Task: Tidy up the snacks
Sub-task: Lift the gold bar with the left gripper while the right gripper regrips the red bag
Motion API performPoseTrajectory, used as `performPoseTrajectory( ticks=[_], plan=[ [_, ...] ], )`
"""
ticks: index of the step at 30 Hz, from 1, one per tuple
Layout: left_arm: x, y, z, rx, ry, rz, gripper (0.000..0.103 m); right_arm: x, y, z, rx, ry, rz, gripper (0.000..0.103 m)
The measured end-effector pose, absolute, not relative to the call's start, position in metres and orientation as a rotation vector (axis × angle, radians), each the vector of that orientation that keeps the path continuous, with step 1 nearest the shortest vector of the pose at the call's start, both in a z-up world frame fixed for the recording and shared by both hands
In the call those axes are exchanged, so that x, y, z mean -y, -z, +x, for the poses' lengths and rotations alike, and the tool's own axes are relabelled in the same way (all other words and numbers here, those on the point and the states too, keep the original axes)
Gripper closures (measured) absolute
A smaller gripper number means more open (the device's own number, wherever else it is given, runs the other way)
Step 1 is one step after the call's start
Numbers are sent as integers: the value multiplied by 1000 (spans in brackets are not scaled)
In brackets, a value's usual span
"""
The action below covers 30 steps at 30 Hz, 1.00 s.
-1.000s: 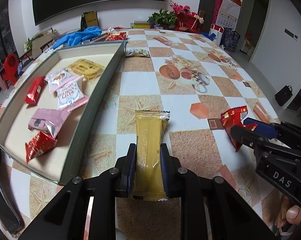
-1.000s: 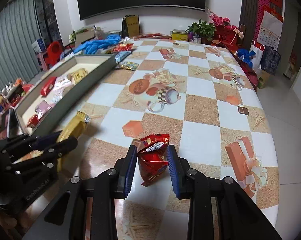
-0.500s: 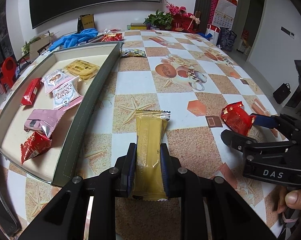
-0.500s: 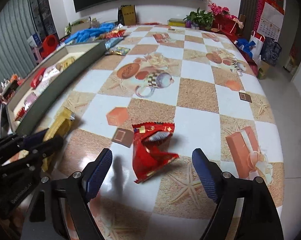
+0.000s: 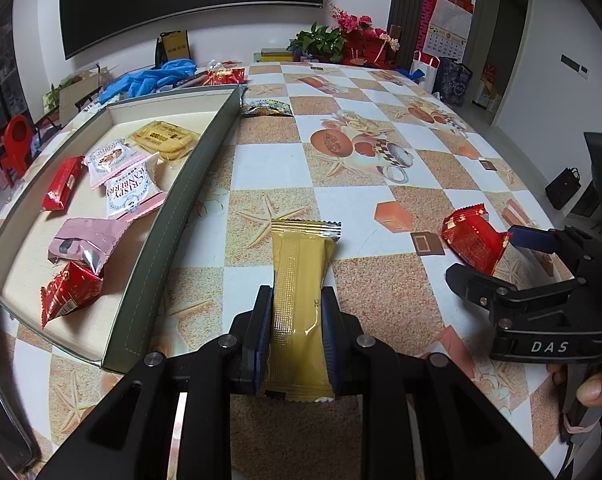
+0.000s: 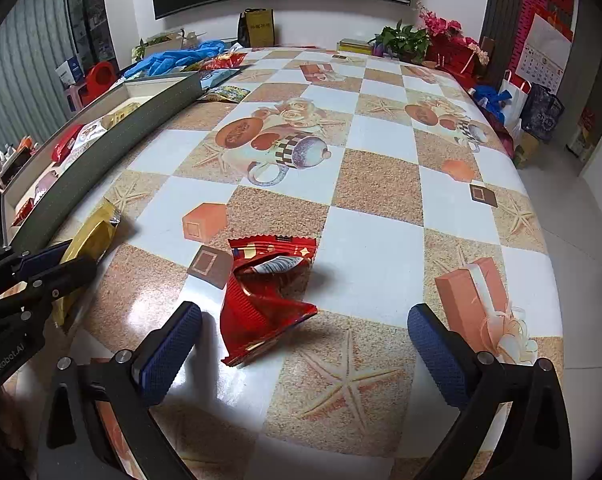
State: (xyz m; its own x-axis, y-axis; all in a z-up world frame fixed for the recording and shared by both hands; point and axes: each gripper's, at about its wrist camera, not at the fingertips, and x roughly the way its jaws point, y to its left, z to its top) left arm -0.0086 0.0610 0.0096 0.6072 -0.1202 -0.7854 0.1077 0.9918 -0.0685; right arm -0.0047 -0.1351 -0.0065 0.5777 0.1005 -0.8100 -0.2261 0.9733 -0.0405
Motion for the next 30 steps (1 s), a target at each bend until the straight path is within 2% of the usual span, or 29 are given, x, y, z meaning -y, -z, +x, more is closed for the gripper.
performPoseTrajectory(
  ticks=[6, 11, 25, 27, 28, 29, 30],
  plan=[
    [-62, -9, -9, -909, 134, -19, 77, 134, 5, 9, -1038, -203, -163, 0],
    [-61, -10, -9, -908, 136, -22, 77, 134, 4, 35, -1203, -238, -206, 0],
    [-63, -10, -9, -908, 137, -23, 77, 121, 3, 42, -1219, -272, -258, 2],
    [-63, -10, -9, -908, 135, -19, 77, 119, 0, 41, -1210, -282, -256, 14],
    [-62, -10, -9, -908, 134, -16, 77, 118, -5, 40, -1197, -287, -254, 35],
    [-62, -10, -9, -908, 133, -15, 77, 117, -8, 38, -1190, -288, -254, 64],
    [-60, -10, -8, -909, 132, -13, 77, 115, -11, 37, -1187, -283, -264, 71]
  ],
)
